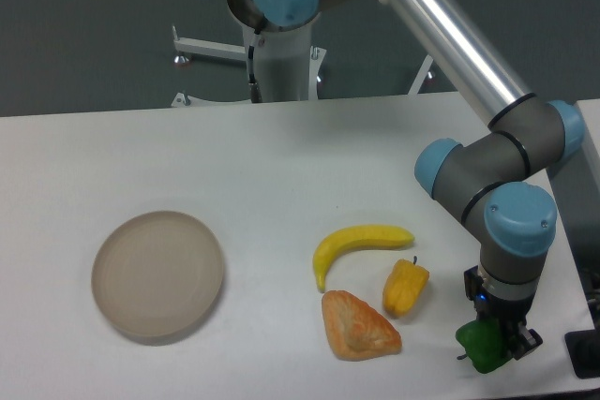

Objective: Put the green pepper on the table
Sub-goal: 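Lift the grasped green pepper up and away from the table edge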

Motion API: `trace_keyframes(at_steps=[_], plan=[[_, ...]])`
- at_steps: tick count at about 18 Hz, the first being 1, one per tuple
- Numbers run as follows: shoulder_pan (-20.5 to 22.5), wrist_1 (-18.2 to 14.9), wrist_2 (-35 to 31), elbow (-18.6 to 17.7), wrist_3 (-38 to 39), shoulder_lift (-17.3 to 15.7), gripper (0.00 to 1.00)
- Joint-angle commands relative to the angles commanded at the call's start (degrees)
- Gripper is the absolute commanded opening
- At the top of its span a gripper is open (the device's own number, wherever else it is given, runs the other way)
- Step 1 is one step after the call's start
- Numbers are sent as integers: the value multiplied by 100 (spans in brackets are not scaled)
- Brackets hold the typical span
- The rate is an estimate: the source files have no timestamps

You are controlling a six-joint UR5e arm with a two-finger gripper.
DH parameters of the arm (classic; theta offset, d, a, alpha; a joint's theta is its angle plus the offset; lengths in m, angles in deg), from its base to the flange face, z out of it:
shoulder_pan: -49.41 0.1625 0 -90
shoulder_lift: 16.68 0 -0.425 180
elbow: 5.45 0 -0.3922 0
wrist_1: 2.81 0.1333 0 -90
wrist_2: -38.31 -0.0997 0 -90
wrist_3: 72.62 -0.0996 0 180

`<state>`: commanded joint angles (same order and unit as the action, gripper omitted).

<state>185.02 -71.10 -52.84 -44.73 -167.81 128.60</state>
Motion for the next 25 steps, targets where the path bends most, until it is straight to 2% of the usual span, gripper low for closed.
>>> trace_keyframes(at_steps=[10,15,18,20,23,25], plan=[[-9,-61,-9,-105,272,-140,14],[-9,-465,-9,-272,281,-421,14],[61,-519,52,-693,238,-720,14],[228,-466,166,-1158,167,-983,14],[552,-457,675,-1686,89,-1361,14],[703,-492,808,-2055,-253,-1668,14]])
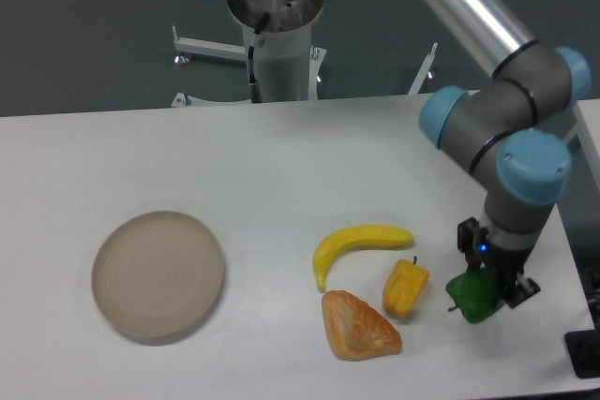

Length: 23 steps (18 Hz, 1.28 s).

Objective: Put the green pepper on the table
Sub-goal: 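Lift the grasped green pepper up and away from the table edge, then move the held green pepper toward the banana and lower it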

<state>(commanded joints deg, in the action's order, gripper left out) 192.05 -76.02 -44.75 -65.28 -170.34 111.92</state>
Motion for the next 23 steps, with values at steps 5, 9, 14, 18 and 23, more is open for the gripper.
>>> trace_keyframes(at_steps=[5,9,14,18,23], plan=[[202,26,0,-975,-589,-616,14],[474,96,0,-1740,-1038,-1082,14],[668,359,131,-2514,-1338,-1285,15],[765,518,430,-2726,-1320,-1337,15],[809,396,492,-2814,-918,-1381,15]])
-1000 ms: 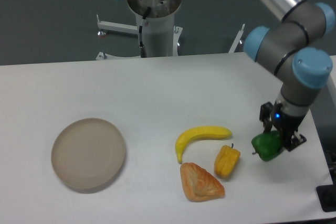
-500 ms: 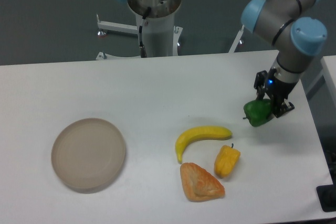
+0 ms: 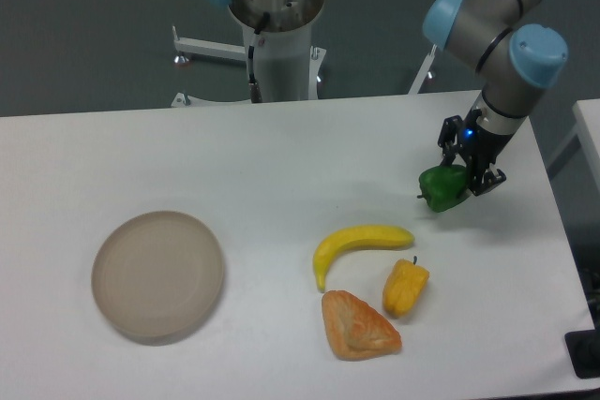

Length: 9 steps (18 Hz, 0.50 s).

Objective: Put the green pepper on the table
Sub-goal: 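Move the held green pepper toward the banana and lower it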

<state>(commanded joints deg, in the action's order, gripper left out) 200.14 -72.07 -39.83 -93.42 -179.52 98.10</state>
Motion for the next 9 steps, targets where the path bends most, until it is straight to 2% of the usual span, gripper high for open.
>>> trace_keyframes(at_steps=[2,9], plan=[[-26,-26,0,-44,326,0,15],[-53,-44,9,-176,651,-114,15]])
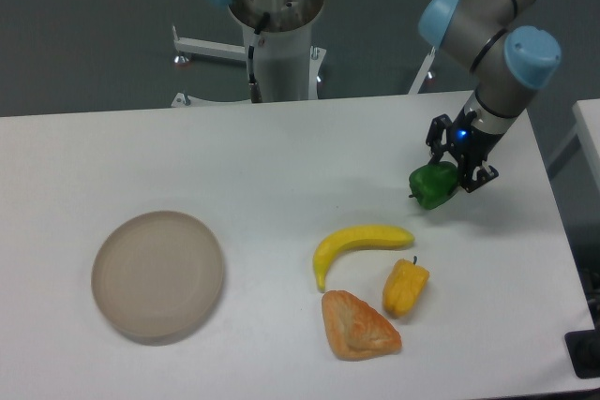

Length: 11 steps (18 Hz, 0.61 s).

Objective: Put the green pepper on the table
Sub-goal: 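Move the held green pepper toward the banana and lower it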

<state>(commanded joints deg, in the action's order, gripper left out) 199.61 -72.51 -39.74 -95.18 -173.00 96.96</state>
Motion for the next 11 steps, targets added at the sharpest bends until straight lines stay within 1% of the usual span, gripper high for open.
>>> trace_keyframes(at_steps=[4,8,11], plan=[[9,-79,53,-35,106,9,15],[-9,-79,53,-53,264,26,15],[17,-70,149,-132,264,26,15]])
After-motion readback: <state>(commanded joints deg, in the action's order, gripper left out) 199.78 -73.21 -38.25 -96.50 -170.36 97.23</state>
